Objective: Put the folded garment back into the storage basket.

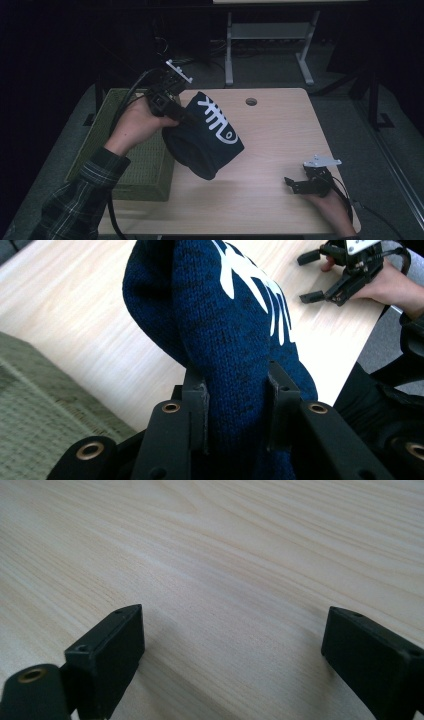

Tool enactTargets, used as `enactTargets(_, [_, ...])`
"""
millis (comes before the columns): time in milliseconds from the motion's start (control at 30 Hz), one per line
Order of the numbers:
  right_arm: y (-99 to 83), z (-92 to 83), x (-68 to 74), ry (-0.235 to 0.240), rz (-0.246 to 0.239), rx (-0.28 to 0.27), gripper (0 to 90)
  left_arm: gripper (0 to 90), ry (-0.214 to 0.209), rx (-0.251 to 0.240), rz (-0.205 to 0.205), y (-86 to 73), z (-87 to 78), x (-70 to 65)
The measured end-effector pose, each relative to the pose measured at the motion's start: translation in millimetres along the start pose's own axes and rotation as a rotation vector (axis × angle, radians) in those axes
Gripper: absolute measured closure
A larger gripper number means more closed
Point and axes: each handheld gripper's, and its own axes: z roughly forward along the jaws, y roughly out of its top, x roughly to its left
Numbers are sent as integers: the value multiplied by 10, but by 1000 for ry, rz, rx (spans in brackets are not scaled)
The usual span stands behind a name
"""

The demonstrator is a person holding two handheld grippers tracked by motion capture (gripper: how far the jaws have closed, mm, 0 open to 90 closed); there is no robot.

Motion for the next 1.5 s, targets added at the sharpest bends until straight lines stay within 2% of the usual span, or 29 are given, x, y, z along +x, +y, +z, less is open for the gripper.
enactTargets(400, [0,0,0,-1,1,0,98,690,57,-51,-43,-94,-452,116])
enactTargets(600, [0,0,-1,-2,0,-1,99,690,82,-53,-49,-145,-578,163])
enactTargets(1067, [0,1,-3,-4,2,-1,99,690,139,-73,-99,-315,-854,306])
enactTargets(1500, [0,1,-3,-5,4,-1,99,690,185,-112,-201,-656,-1045,569])
